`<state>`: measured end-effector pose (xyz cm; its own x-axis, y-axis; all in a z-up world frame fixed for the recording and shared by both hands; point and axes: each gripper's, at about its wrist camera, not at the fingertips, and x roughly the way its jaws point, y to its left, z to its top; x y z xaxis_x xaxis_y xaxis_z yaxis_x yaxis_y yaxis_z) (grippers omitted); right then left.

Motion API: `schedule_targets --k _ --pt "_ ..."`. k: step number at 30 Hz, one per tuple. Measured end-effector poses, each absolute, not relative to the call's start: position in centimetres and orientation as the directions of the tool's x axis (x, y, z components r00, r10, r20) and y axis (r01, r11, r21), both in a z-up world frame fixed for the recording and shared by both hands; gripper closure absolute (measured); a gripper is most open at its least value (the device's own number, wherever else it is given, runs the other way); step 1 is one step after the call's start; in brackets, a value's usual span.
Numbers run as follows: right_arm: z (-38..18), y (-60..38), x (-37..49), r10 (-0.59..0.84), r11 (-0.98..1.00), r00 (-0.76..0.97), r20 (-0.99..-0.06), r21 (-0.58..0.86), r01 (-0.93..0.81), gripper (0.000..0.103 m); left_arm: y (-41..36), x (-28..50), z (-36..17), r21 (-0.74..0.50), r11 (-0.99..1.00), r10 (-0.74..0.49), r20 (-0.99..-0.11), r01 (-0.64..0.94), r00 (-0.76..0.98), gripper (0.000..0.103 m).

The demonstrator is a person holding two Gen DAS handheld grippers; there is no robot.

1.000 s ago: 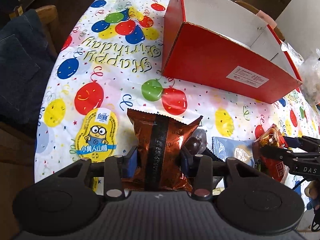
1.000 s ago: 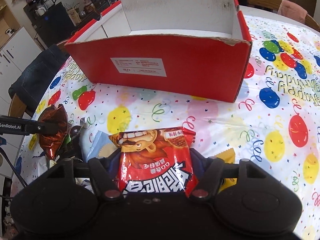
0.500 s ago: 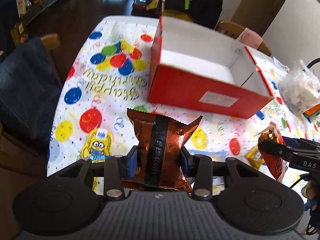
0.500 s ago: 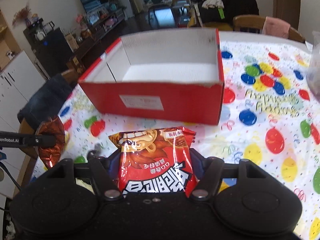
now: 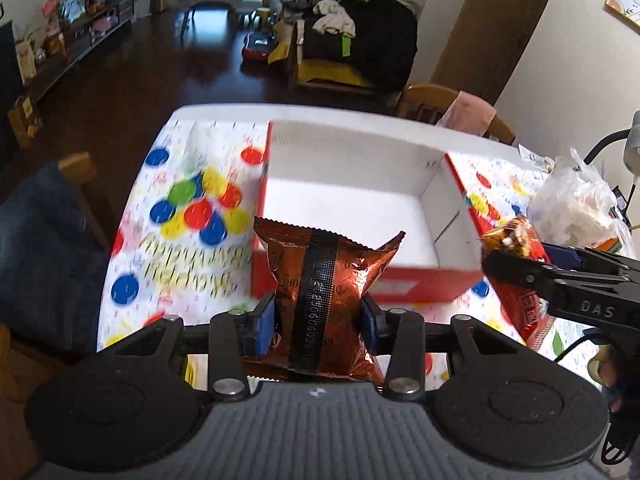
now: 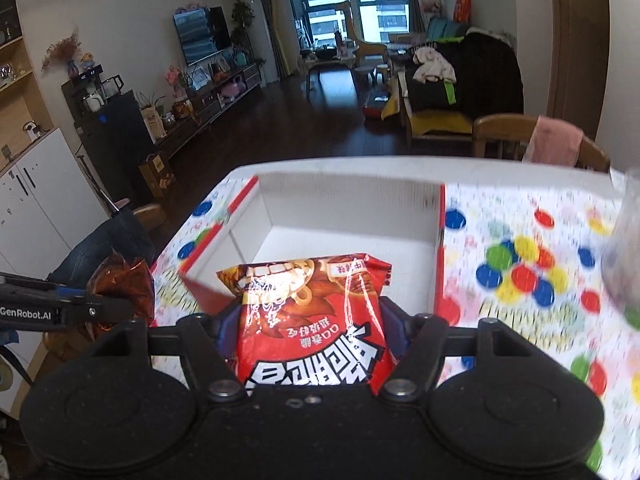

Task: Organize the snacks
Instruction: 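Carry both packets over the red box with both tools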

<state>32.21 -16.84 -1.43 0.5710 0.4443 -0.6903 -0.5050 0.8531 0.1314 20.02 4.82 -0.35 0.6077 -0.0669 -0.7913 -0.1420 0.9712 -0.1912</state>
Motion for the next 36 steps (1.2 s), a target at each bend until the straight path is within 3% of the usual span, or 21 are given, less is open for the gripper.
schedule_targets --k 9,36 --pt "-2.3 -15.0 37.5 0.403 0.860 0.573 -0.714 0.080 -0.505 0.035 4.5 26.5 0.0 -0.193 0.967 -0.060 -0.809 -0.168 0.585 0.062" --pt "-12.0 -8.1 47.3 0.257 0.762 0.407 -0.877 -0.075 -0.644 0.035 2.5 41.4 -9.2 0.058 0.974 0.117 -0.957 -0.219 0.265 0.062"
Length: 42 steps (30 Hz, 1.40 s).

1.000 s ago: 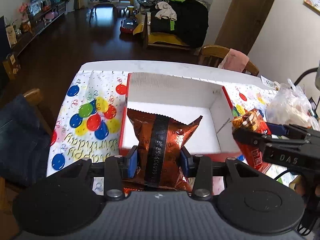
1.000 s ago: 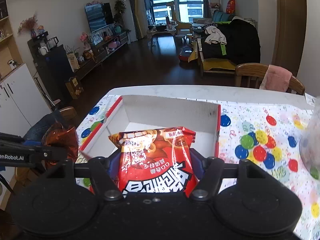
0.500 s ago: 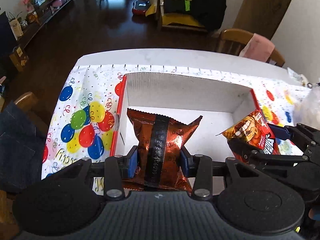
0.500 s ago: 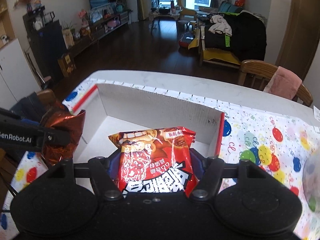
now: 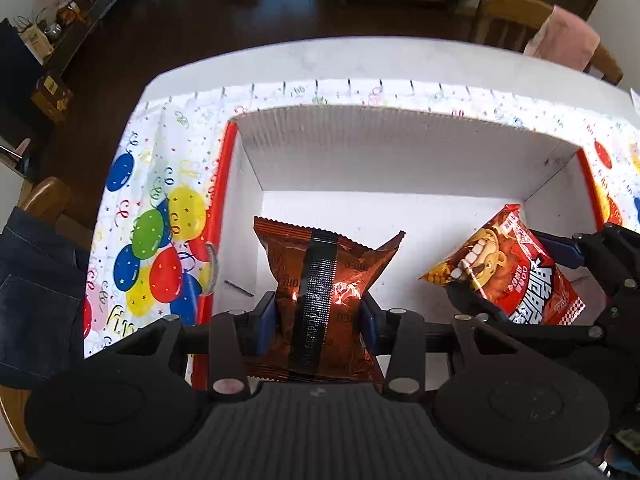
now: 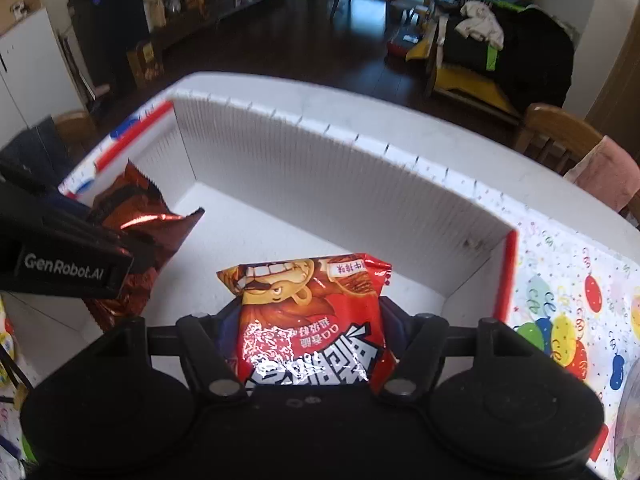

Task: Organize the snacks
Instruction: 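Carry both packets over the red box with both tools, then open both tools to drop the packets into the box, then lift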

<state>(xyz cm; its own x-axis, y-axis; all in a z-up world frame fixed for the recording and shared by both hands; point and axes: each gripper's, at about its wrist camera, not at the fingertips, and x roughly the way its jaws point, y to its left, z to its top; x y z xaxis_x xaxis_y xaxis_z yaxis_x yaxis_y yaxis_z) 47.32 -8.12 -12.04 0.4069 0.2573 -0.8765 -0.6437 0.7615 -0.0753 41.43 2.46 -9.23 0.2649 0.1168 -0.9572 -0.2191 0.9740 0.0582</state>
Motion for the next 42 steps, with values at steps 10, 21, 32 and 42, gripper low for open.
schedule_targets --k 10,21,32,42 --pt "-14.0 -6.8 47.7 0.206 0.727 0.330 -0.921 -0.082 -0.682 0.035 1.9 42.8 -11.7 0.108 0.980 0.137 -0.976 -0.170 0.168 0.062" --pt "-13.6 -7.3 47.4 0.224 0.721 0.310 -0.924 -0.057 -0.690 0.035 1.9 42.4 -12.0 0.113 0.979 0.141 -0.977 -0.172 0.158 0.061" --pt "-10.9 -8.7 46.1 0.257 0.742 0.352 -0.900 -0.050 -0.669 0.027 2.0 40.0 -9.5 0.049 0.980 0.095 -0.966 -0.192 0.239 0.045" --pt "-7.0 -10.0 42.7 0.317 0.765 0.402 -0.859 -0.019 -0.643 0.024 2.4 36.1 -6.0 0.009 0.982 0.074 -0.938 -0.189 0.338 0.045"
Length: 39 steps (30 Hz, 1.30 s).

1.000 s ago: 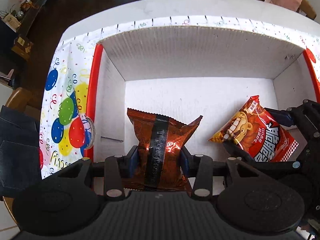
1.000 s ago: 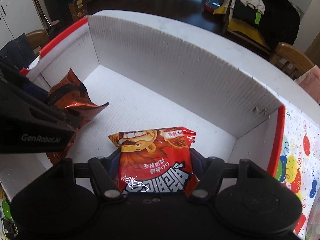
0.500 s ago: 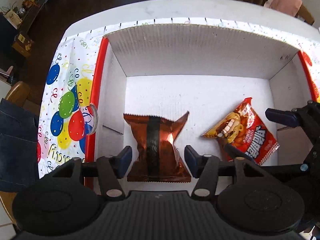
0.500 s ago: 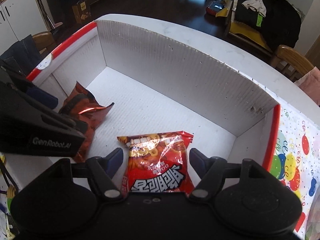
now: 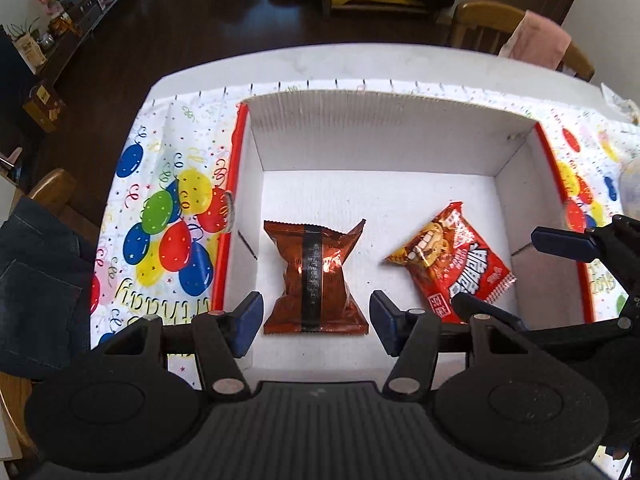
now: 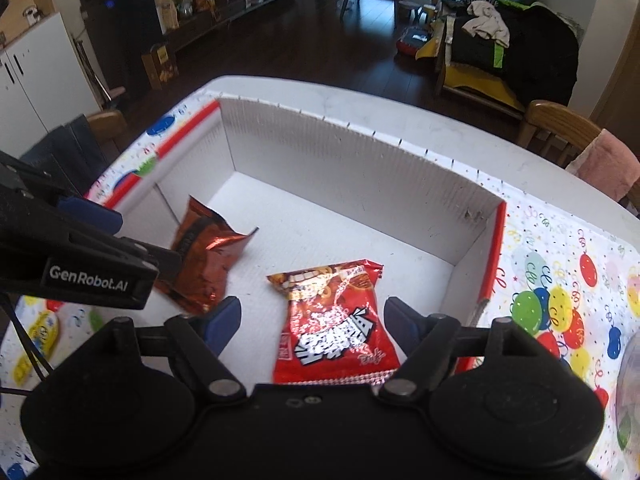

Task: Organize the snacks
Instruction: 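Open both tools to drop the packets into the box, then lift, then grasp the white milk-biscuit packet with left tool while right tool grasps green bar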

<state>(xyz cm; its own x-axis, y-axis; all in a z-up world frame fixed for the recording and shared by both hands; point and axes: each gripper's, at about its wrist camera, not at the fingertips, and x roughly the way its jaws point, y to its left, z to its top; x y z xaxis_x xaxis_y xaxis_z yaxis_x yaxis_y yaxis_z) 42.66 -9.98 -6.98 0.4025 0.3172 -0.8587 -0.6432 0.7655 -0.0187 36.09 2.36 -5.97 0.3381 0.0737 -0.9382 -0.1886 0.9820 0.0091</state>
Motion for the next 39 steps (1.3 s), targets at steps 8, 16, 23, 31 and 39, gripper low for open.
schedule_targets --k 8,16,23,31,39 --pt "-4.3 -10.7 39.2 0.346 0.788 0.450 -0.823 -0.006 -0.616 0.021 2.9 32.3 -3.0 -0.032 0.980 0.054 -0.906 -0.196 0.419 0.045" --pt "-2.3 -12.0 35.4 0.378 0.808 0.484 -0.789 0.026 -0.588 0.018 3.2 28.0 -0.4 -0.073 0.980 0.031 -0.865 -0.187 0.501 0.045" --pt "-0.7 -13.7 31.9 0.414 0.822 0.503 -0.758 0.074 -0.564 0.012 2.8 23.9 1.5 -0.092 0.986 0.006 -0.818 -0.142 0.576 0.039" --pt "0.1 -15.3 27.5 0.466 0.816 0.511 -0.722 0.127 -0.565 0.007 3.0 19.2 2.1 -0.102 0.988 -0.006 -0.785 -0.120 0.619 0.031" --pt "-0.1 -16.3 23.5 0.503 0.804 0.531 -0.681 0.145 -0.576 0.000 3.6 14.0 1.7 -0.086 0.986 0.034 -0.741 -0.145 0.671 0.024"
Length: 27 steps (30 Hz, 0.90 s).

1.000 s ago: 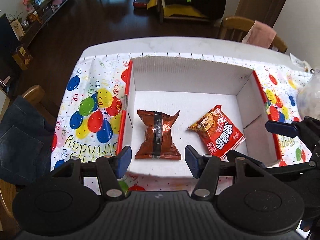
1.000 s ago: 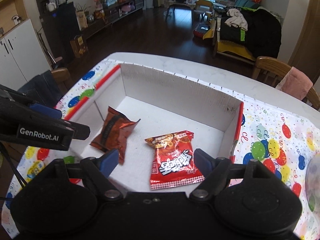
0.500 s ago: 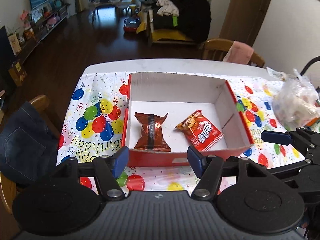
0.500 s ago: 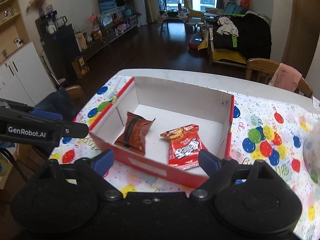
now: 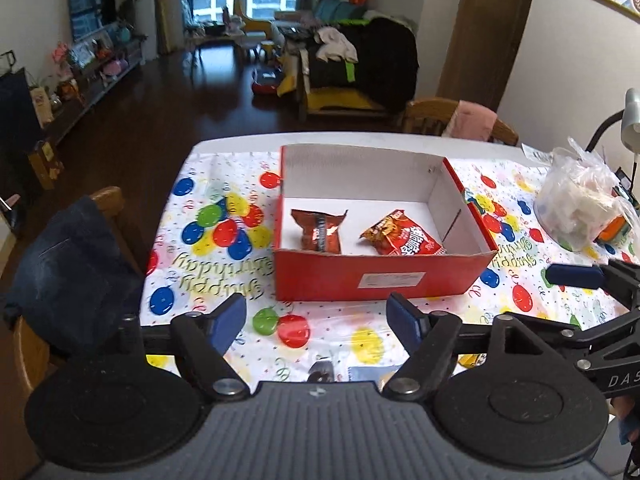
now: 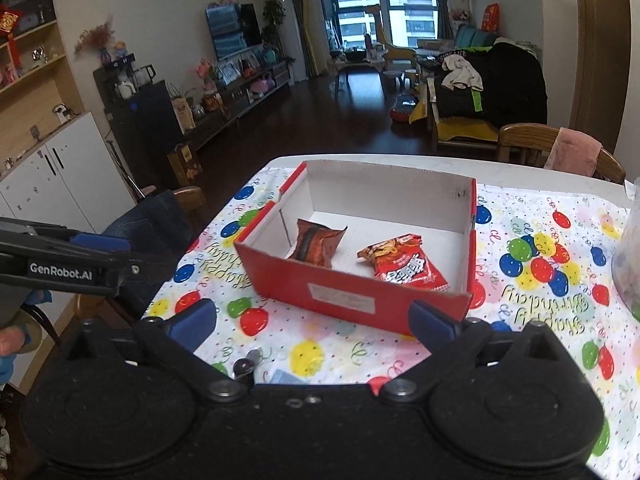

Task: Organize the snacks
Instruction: 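Grasp the white milk-biscuit packet with left tool while right tool grasps green bar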

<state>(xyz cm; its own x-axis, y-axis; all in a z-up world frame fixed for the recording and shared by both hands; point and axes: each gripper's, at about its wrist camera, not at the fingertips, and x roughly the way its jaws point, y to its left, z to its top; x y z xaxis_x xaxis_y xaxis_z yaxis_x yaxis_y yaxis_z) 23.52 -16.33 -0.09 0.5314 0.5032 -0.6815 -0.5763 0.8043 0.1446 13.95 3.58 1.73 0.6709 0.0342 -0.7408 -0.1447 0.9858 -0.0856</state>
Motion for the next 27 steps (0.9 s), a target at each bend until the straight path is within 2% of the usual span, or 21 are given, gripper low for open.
schedule_targets --k 4,8,17,27 --pt "-1.3 -16.4 21.7 0.492 0.807 0.537 -0.685 0.128 -0.576 0.000 3.9 11.8 1.3 -0.080 0.983 0.056 -0.722 -0.163 0.689 0.022" --pt "-3.1 -16.4 20.3 0.467 0.814 0.525 -0.711 0.115 -0.569 0.000 3.9 10.5 0.1 -0.071 0.984 0.058 -0.740 -0.163 0.670 0.021" --pt "-7.3 -16.4 17.7 0.407 0.827 0.484 -0.774 0.087 -0.555 0.000 5.1 8.9 -5.3 -0.101 0.963 0.049 -0.844 -0.248 0.534 0.021" --pt "-12.6 -15.3 17.2 0.287 0.833 0.422 -0.860 0.006 -0.554 0.001 5.4 7.8 -10.7 -0.093 0.940 0.048 -0.916 -0.329 0.398 0.021"
